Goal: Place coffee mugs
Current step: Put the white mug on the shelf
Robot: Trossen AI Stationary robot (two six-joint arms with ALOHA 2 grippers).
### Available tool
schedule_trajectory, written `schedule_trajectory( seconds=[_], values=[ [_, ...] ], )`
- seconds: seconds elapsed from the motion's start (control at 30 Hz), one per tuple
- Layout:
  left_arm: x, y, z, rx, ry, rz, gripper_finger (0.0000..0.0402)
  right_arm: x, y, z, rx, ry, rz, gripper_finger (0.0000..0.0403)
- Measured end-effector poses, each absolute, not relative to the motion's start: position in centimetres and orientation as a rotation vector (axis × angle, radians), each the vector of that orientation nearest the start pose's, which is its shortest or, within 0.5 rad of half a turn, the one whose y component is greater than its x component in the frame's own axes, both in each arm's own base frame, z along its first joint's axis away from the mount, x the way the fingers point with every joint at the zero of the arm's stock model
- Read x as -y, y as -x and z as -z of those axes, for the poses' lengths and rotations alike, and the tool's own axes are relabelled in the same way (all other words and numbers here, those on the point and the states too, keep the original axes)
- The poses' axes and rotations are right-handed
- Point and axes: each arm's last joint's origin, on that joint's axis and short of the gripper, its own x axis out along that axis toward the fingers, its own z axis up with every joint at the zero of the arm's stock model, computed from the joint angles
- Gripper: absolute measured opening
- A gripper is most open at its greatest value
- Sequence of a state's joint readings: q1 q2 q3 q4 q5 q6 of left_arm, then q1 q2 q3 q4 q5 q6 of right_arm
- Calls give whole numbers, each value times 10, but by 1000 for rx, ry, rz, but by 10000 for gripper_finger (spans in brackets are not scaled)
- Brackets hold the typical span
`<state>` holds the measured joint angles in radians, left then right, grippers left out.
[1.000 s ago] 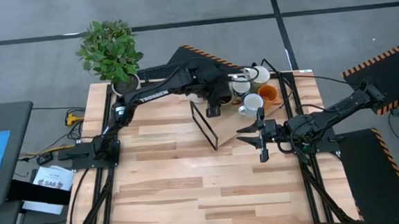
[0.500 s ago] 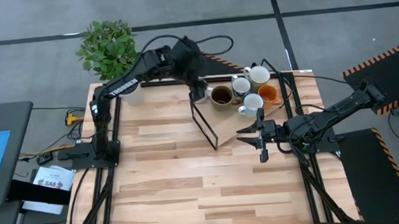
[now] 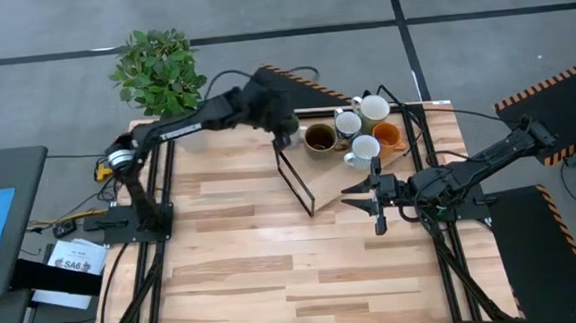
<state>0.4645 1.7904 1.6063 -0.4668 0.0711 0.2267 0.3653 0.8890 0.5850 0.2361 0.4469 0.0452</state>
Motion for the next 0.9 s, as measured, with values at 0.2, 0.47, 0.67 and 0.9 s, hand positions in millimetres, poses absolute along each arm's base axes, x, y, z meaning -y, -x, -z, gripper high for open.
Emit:
schedule_trajectory(
  seconds=[0.2,0.47,0.67,0.9],
  values=[
    [-194,-322,-294,-484,-7,-395,171,-59,-190,-286,-57,-21,84,127],
    [-198,-303,-260,-708,-158,-368,171,-59,-190,-287,-49,-25,84,127],
    [-196,-300,-255,-883,-461,-355,171,-59,-190,-287,-50,-24,84,127],
    [-194,-301,-255,-951,-670,-300,171,-59,-190,-287,-50,-29,84,127]
  ],
)
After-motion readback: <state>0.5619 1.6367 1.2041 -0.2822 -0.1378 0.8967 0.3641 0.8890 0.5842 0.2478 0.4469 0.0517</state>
